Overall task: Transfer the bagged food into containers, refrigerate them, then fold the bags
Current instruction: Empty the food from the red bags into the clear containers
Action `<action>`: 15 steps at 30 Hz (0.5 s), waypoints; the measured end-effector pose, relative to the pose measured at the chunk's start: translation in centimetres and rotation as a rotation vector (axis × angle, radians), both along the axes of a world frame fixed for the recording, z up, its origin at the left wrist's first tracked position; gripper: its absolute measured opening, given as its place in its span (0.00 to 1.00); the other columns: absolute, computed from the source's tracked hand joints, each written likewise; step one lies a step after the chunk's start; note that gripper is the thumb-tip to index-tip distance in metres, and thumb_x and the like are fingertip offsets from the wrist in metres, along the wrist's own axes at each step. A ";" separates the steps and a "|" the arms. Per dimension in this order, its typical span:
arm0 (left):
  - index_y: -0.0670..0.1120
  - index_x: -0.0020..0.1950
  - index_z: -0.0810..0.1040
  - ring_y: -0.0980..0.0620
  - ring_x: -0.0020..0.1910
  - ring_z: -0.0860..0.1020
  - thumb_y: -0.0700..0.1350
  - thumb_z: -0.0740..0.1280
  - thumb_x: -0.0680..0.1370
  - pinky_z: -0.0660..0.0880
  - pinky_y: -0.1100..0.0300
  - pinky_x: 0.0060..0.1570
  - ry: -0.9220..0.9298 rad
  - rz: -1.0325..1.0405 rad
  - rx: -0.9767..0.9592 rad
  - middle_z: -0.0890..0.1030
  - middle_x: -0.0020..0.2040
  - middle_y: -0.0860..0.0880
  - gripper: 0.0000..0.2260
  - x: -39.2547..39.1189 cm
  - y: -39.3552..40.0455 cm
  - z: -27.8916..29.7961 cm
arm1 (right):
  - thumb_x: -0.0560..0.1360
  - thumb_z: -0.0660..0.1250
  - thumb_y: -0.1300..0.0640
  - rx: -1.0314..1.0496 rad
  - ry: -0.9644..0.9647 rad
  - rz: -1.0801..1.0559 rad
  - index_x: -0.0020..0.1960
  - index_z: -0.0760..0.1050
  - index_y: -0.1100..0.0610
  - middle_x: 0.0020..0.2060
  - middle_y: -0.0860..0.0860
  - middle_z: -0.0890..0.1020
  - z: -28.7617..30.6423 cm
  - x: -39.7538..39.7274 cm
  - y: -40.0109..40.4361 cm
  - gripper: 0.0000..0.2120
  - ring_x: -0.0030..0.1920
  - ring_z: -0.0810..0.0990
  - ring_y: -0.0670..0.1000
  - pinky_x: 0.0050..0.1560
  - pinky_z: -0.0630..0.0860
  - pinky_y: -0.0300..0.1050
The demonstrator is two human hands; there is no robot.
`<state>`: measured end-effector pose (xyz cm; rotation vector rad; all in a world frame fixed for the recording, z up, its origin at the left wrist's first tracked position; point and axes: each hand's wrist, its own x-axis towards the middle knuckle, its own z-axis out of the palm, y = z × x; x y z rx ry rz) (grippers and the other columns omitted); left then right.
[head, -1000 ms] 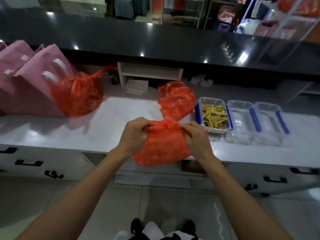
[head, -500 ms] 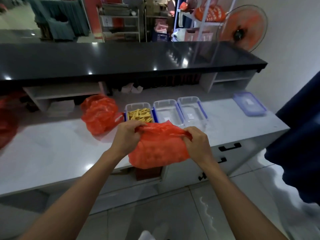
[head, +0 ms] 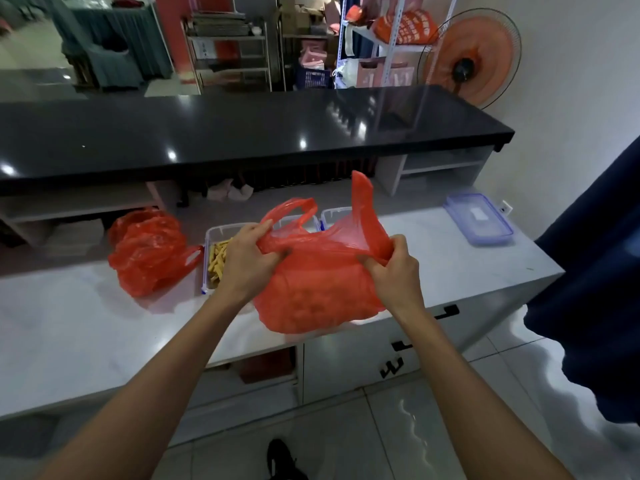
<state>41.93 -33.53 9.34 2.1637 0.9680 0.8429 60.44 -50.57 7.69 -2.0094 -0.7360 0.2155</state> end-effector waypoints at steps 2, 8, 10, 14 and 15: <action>0.45 0.70 0.77 0.54 0.56 0.76 0.44 0.74 0.76 0.67 0.75 0.48 -0.017 -0.011 -0.030 0.76 0.57 0.53 0.22 1.1 1.2 0.0 | 0.74 0.73 0.49 0.017 -0.016 0.010 0.53 0.68 0.54 0.41 0.45 0.79 0.5 0.9 1.7 0.16 0.43 0.78 0.51 0.43 0.72 0.45; 0.47 0.72 0.76 0.53 0.60 0.76 0.48 0.70 0.79 0.76 0.52 0.62 -0.022 0.007 -0.184 0.78 0.64 0.50 0.21 3.6 6.4 -0.6 | 0.76 0.69 0.47 0.012 -0.116 0.047 0.51 0.75 0.50 0.38 0.46 0.81 2.6 3.6 8.0 0.09 0.40 0.80 0.49 0.46 0.79 0.53; 0.49 0.72 0.76 0.53 0.61 0.75 0.50 0.69 0.80 0.76 0.49 0.63 -0.013 -0.009 -0.222 0.77 0.65 0.50 0.21 4.2 7.8 -0.9 | 0.76 0.68 0.47 0.015 -0.145 0.043 0.49 0.77 0.50 0.37 0.46 0.81 3.1 4.5 10.1 0.07 0.39 0.80 0.49 0.45 0.80 0.53; 0.48 0.74 0.72 0.54 0.62 0.74 0.50 0.69 0.81 0.74 0.57 0.61 0.000 -0.047 -0.234 0.76 0.67 0.49 0.22 5.1 9.2 -1.8 | 0.77 0.66 0.47 -0.028 -0.123 0.040 0.42 0.78 0.51 0.32 0.48 0.80 3.0 5.6 14.0 0.09 0.33 0.79 0.50 0.35 0.75 0.49; 0.47 0.75 0.72 0.54 0.63 0.74 0.50 0.69 0.80 0.72 0.59 0.62 0.002 -0.067 -0.208 0.75 0.67 0.49 0.24 5.2 9.2 -2.2 | 0.77 0.64 0.49 -0.061 -0.119 0.041 0.41 0.77 0.52 0.32 0.49 0.80 2.8 5.8 14.8 0.10 0.33 0.79 0.51 0.34 0.75 0.50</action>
